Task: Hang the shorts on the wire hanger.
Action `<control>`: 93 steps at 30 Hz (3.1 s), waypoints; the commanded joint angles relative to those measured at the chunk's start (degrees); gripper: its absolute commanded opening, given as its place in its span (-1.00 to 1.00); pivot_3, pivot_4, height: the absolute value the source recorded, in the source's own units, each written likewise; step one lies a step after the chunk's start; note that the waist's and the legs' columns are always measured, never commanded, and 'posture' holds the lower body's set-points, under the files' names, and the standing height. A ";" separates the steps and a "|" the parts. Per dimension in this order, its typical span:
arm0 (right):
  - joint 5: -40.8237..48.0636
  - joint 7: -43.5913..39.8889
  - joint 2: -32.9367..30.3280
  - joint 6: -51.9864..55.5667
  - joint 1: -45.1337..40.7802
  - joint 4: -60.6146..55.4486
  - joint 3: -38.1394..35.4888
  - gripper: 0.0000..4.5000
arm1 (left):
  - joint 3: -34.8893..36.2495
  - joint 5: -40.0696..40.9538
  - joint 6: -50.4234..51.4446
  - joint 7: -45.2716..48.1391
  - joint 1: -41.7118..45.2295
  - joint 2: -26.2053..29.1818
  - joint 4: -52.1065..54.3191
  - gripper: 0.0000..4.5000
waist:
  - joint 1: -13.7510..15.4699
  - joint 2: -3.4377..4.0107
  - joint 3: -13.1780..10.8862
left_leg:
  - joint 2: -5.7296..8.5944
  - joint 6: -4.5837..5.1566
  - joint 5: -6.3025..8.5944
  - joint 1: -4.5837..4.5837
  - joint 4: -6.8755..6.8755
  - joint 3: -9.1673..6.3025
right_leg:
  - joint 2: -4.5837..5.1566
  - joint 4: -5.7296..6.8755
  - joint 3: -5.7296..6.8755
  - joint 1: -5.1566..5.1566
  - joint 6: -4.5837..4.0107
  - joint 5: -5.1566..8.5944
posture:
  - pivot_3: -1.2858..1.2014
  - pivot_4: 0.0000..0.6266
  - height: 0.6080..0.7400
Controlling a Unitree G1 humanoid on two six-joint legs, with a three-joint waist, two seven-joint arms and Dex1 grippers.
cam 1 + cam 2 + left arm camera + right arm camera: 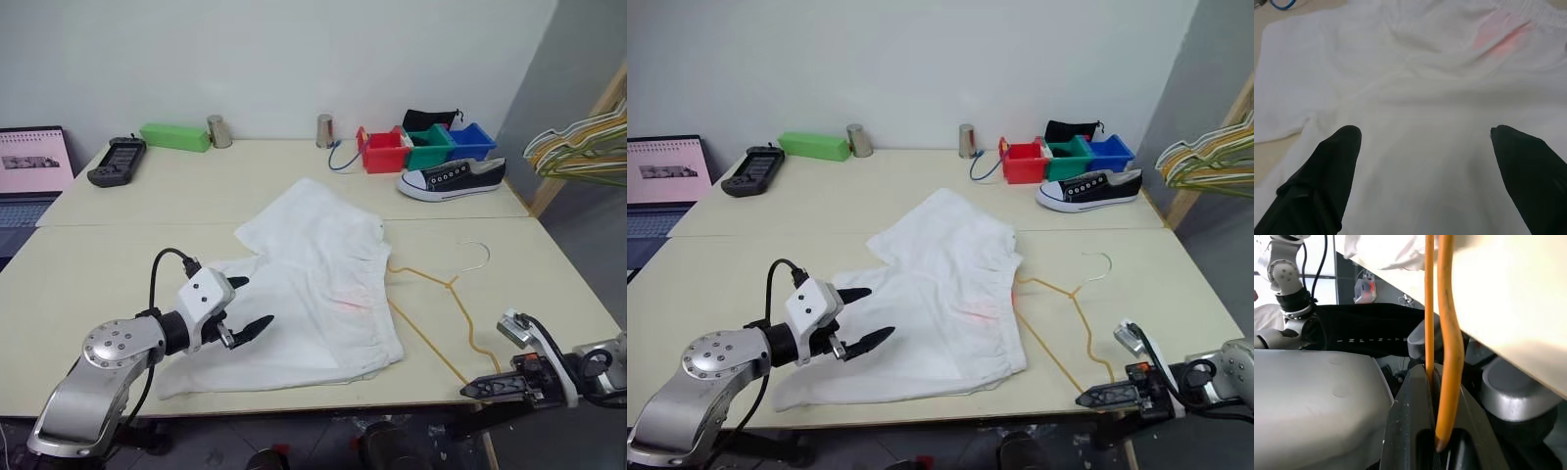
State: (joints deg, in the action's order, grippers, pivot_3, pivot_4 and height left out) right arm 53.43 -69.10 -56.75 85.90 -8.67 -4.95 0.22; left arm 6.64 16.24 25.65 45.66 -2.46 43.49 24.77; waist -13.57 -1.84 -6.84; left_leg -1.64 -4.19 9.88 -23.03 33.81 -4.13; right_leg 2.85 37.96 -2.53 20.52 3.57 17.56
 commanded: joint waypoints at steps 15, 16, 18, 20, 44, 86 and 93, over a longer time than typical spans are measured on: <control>-2.78 7.38 10.58 -0.42 -6.89 11.37 2.09 -1.00 | 0.82 -1.07 -1.54 -0.43 0.10 0.53 1.46 0.99 | 1.83 0.06 0.01 | -0.10 0.01 -0.01 -0.38 0.09 -0.07 | -0.25 0.08 -0.06 0.05 0.01 -0.02 | -0.11 -0.81 1.00; -3.08 7.50 10.98 -0.70 -7.74 12.32 2.03 -1.00 | 0.79 -1.11 -1.56 -0.43 0.12 0.52 1.46 0.99 | 1.83 0.07 0.00 | -0.14 0.01 -0.01 -0.37 0.14 -0.08 | -0.30 0.08 -0.08 0.05 0.03 -0.03 | -0.10 -0.81 1.00; -3.88 7.86 12.38 -1.74 -10.47 14.55 1.82 -1.00 | 0.65 -1.22 -1.66 -0.44 0.27 0.51 1.33 0.99 | 1.94 0.07 0.00 | -0.15 0.02 -0.01 -0.37 0.16 -0.11 | -0.32 0.07 -0.10 0.05 0.03 -0.03 | -0.11 -0.81 1.00; -4.47 8.51 13.84 -2.10 -13.21 17.24 1.49 -1.00 | 0.49 -1.33 -1.79 -0.47 0.43 0.45 1.20 0.99 | 1.92 0.07 0.00 | -0.15 0.02 -0.01 -0.36 0.18 -0.13 | -0.33 0.07 -0.10 0.21 0.03 -0.04 | -0.11 -0.82 1.00; -15.74 13.03 13.77 -16.93 -31.21 13.49 4.12 -1.00 | -1.35 -1.63 -3.66 -0.63 1.70 -0.23 0.01 0.99 | 2.27 0.42 0.07 | -0.14 0.05 -0.04 -0.82 0.25 -0.15 | -0.50 0.42 -0.30 0.67 0.45 -0.44 | -0.13 -0.88 1.00; -71.39 29.21 27.97 -61.11 -34.90 -4.80 24.51 -1.00 | -22.49 -25.73 -48.86 24.62 67.55 0.69 -69.58 0.99 | -4.05 0.57 0.45 | -0.12 -0.09 -0.18 -0.92 0.85 -0.46 | -0.57 1.56 -0.15 0.85 0.35 -0.36 | -0.18 -1.00 1.00; -75.30 28.31 29.25 -62.77 -35.72 -8.38 26.99 -1.00 | -24.98 -33.61 -54.49 16.64 70.00 -1.34 -77.03 0.99 | -4.46 0.55 0.46 | -0.11 0.01 -0.25 -0.83 1.05 -0.49 | -0.57 1.95 -0.16 0.89 0.36 -0.36 | -0.18 -1.00 1.00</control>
State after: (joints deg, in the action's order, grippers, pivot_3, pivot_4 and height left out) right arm -21.01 -40.95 -28.59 25.78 -41.95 -9.23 26.71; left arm -17.95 -15.97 -26.80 64.98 65.04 43.05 -51.55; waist -18.03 -1.29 -6.38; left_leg -1.74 -4.13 9.60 -23.86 34.86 -4.63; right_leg 2.28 39.92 -2.68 21.41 3.94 17.21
